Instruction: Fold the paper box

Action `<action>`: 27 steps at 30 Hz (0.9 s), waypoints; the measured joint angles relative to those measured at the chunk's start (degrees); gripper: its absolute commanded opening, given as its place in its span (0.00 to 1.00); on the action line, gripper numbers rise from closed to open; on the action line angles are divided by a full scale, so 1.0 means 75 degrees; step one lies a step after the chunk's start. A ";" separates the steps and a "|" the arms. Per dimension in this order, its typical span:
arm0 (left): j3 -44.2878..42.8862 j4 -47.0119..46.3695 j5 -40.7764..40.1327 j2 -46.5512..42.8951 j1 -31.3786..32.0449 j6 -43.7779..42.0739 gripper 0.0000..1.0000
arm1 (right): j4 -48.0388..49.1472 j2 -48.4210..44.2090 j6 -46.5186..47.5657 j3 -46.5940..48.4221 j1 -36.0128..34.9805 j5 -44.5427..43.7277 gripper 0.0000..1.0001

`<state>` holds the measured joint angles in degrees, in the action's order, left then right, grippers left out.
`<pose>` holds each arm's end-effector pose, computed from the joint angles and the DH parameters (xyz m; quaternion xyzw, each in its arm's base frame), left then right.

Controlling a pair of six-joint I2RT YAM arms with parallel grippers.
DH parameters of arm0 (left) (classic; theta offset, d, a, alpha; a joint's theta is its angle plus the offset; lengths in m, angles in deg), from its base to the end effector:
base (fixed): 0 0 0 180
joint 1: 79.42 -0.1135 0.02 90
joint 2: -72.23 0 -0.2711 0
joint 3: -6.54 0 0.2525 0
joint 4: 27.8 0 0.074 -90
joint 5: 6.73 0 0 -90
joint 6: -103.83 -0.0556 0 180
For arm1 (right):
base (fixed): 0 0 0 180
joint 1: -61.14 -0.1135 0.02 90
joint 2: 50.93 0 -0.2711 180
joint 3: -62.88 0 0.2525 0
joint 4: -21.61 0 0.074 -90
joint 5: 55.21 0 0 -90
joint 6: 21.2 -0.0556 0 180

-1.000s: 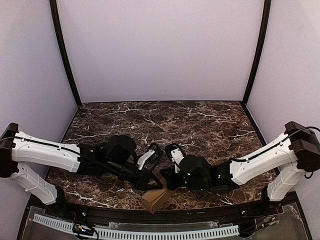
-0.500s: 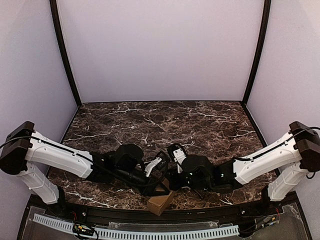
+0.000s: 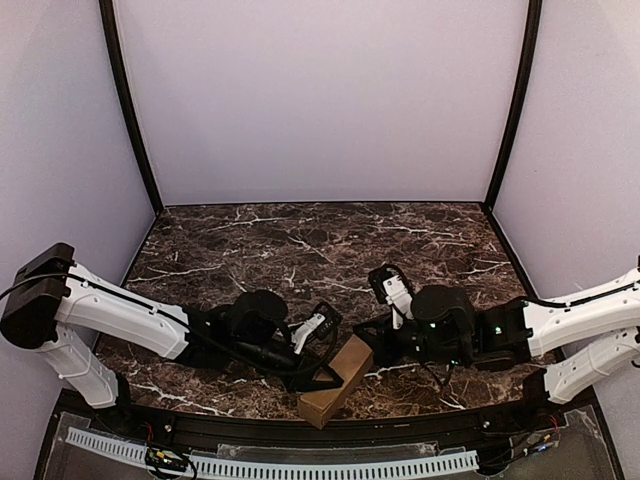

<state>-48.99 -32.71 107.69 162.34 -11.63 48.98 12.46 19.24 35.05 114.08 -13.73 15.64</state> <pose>0.1060 -0.3204 0.1796 0.3394 0.7811 -0.4981 0.1629 0.0903 0.2640 0.2268 -0.2169 0.8219 0.3285 0.4116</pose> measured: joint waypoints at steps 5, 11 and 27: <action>-0.0003 0.0003 -0.0015 0.0000 0.0000 -0.0003 0.02 | -0.0242 -0.0242 0.0122 -0.0009 0.0146 -0.0169 0.00; -0.0003 0.0003 -0.0020 0.0000 0.0000 -0.0003 0.02 | -0.0210 0.0533 -0.0169 -0.0402 0.0405 -0.0090 0.00; -0.0020 -0.0006 -0.0198 0.0006 0.0006 -0.0003 0.01 | 0.0026 -0.0172 -0.0344 -0.0927 0.0318 0.0233 0.00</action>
<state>-49.14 -32.75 106.21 162.38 -11.59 48.96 12.66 17.95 32.47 107.13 -11.35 17.39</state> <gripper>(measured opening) 0.016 0.003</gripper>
